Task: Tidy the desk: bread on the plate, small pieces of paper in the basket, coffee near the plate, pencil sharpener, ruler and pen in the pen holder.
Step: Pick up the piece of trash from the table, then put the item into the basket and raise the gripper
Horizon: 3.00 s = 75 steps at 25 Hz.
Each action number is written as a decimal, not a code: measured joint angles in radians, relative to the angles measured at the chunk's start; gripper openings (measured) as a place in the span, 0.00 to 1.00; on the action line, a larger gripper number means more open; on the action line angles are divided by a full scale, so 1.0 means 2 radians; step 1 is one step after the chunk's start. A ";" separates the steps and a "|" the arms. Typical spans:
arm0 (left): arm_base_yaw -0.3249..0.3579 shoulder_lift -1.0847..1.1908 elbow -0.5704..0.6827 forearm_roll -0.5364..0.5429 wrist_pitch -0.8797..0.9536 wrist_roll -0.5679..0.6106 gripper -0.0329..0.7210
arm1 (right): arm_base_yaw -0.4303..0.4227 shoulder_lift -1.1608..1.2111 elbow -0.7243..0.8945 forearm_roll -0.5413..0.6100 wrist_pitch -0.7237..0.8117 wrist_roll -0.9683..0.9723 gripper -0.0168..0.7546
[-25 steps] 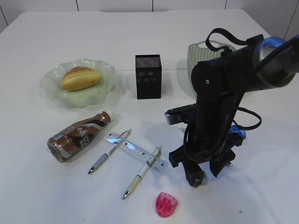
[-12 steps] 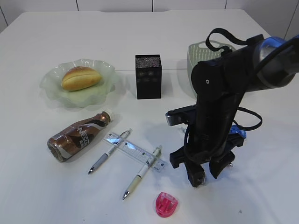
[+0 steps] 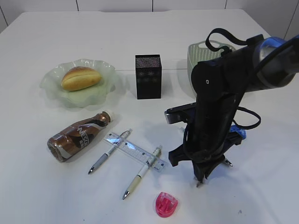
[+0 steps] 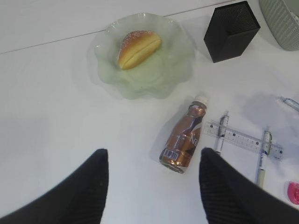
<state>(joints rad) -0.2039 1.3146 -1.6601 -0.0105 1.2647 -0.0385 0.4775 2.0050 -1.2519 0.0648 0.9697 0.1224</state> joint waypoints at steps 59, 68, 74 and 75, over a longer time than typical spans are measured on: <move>0.000 0.000 0.000 -0.003 0.000 0.000 0.58 | -0.137 0.080 -0.437 -0.074 0.067 -0.010 0.07; 0.000 0.001 0.000 -0.004 0.000 0.000 0.58 | -0.163 0.160 -0.548 -0.082 0.060 -0.006 0.07; 0.000 0.001 0.000 -0.005 0.000 0.000 0.57 | -0.200 0.195 -0.552 -0.063 0.060 -0.003 0.07; 0.000 0.002 0.000 -0.006 0.000 0.000 0.57 | -0.202 0.200 -0.552 -0.061 0.060 -0.003 0.07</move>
<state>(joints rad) -0.2039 1.3182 -1.6601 -0.0216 1.2647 -0.0385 0.0741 2.4050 -2.3558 -0.0576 1.0903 0.1160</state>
